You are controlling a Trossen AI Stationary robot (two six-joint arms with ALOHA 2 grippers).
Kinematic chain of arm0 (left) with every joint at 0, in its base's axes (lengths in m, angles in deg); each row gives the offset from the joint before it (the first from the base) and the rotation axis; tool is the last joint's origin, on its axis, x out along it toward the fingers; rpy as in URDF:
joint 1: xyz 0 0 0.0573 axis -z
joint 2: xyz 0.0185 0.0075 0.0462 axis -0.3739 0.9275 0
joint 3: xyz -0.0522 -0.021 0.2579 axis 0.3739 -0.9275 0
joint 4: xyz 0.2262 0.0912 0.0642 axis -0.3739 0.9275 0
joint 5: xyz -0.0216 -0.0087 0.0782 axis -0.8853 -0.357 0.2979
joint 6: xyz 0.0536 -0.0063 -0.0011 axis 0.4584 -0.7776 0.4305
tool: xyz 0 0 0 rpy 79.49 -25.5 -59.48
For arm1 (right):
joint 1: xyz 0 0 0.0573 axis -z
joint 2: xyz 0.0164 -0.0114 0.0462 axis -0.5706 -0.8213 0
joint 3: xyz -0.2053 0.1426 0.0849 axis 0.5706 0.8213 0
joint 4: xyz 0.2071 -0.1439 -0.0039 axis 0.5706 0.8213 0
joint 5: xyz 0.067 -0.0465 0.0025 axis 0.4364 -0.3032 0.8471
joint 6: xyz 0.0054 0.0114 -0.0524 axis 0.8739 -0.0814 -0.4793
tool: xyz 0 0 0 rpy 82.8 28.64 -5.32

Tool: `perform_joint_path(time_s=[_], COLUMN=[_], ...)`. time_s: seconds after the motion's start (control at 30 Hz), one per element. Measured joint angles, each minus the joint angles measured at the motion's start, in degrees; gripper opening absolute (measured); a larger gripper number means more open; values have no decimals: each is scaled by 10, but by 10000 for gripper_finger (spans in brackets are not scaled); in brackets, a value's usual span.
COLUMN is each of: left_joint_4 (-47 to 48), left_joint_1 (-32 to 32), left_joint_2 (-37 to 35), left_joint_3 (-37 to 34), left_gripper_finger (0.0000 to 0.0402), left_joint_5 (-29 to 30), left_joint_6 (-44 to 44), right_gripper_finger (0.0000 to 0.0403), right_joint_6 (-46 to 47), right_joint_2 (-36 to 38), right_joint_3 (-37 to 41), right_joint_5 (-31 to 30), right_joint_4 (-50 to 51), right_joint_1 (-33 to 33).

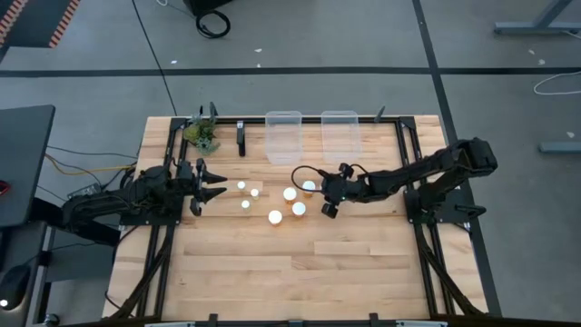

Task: Pick and place medicine bottles into bin by pill shape (circle, oval)
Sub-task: Put the small orange pill bottle into the right transparent bin

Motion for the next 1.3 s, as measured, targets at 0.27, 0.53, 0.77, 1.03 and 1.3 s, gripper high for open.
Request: perform_joint_path(time_s=[0.27, 0.53, 0.77, 1.03, 1.3], left_joint_4=[0, 0, 0, 0, 0], left_joint_1=[0, 0, 0, 0, 0], left_joint_2=[0, 0, 0, 0, 0], left_joint_3=[0, 0, 0, 0, 0], left_gripper_finger=[172, 172, 172, 172, 172], left_joint_5=[0, 0, 0, 0, 0], left_joint_6=[0, 0, 0, 0, 0], right_gripper_finger=[125, 125, 125, 125, 125], right_joint_6=[-38, -85, -126, -159, -187], right_joint_2=[4, 66, 128, 144, 91], right_joint_3=[-20, -36, -36, -36, -57], right_joint_5=[17, 24, 39, 55, 101], right_joint_4=[23, 35, 38, 29, 4], right_joint_1=[38, 76, 114, 178, 254])
